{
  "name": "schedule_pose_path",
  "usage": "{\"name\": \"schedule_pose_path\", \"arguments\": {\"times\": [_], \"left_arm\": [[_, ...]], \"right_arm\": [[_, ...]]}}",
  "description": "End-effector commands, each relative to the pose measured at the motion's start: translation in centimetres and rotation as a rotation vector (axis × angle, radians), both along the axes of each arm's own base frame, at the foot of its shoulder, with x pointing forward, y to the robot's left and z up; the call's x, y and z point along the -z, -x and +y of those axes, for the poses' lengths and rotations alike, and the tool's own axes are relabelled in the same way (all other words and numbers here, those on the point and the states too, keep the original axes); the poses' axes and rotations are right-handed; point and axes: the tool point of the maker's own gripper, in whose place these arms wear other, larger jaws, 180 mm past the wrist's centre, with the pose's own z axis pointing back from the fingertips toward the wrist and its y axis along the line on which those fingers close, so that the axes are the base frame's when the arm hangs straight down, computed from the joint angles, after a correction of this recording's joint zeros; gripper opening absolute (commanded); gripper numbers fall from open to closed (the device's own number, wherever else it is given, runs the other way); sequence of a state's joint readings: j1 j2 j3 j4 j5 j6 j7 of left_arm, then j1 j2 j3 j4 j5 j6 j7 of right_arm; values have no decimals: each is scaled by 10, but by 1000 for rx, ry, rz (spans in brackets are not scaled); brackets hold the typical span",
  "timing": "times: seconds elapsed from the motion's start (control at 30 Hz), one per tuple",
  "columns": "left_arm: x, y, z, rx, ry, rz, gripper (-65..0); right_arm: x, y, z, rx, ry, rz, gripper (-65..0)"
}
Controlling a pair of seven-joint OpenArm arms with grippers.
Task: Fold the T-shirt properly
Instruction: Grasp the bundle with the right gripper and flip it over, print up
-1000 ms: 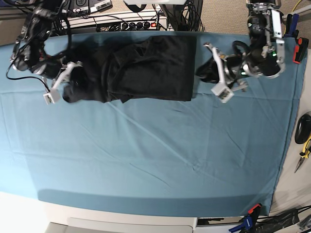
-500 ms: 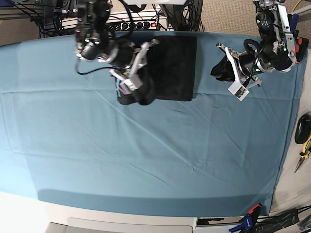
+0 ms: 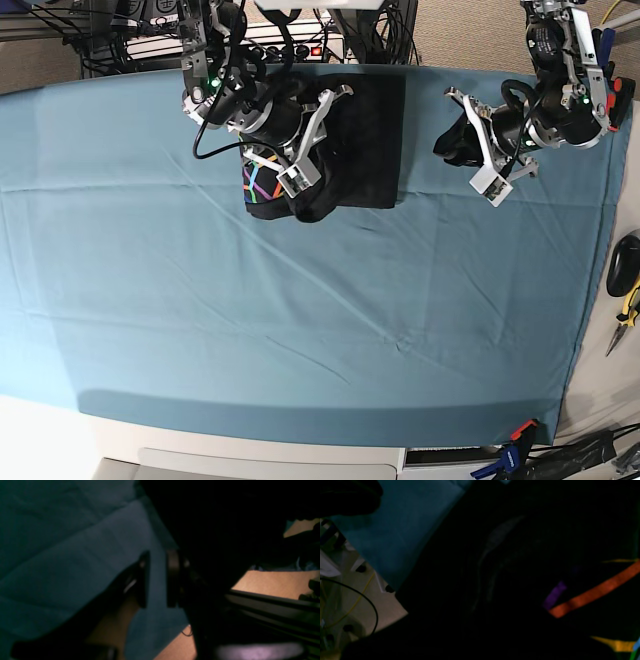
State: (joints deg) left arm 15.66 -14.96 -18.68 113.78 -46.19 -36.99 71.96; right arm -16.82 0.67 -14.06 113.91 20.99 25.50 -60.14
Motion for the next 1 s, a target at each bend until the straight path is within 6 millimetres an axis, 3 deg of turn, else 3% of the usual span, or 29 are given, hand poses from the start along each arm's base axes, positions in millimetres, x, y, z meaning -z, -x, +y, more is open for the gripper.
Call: {"name": "schedule_pose_path", "arguments": {"times": [0.0, 0.17, 0.27, 0.33, 0.57, 0.83, 0.97], "left_arm": [[-11, -5, -2, 5, 23, -42, -524], [-11, -5, -2, 5, 23, -43, -524], [-11, -5, -2, 5, 23, -42, -524], [-11, -5, -2, 5, 23, -43, -524], [-12, -6, -3, 4, 27, -48, -524], [-12, -6, -3, 6, 26, -48, -524], [-12, -6, -2, 6, 25, -48, -524]], "right_arm": [[-14, -6, 6, -3, -41, -46, -650], [-14, -5, 7, -16, -41, -51, -650], [-16, -5, 10, -37, -48, -67, -482], [-19, -6, 12, -41, -60, -85, -405], [-32, -10, 29, -38, -146, -106, -397], [-41, 15, 80, -201, -171, -117, -397], [-28, 4, 66, -202, -10, -164, -397]]}}
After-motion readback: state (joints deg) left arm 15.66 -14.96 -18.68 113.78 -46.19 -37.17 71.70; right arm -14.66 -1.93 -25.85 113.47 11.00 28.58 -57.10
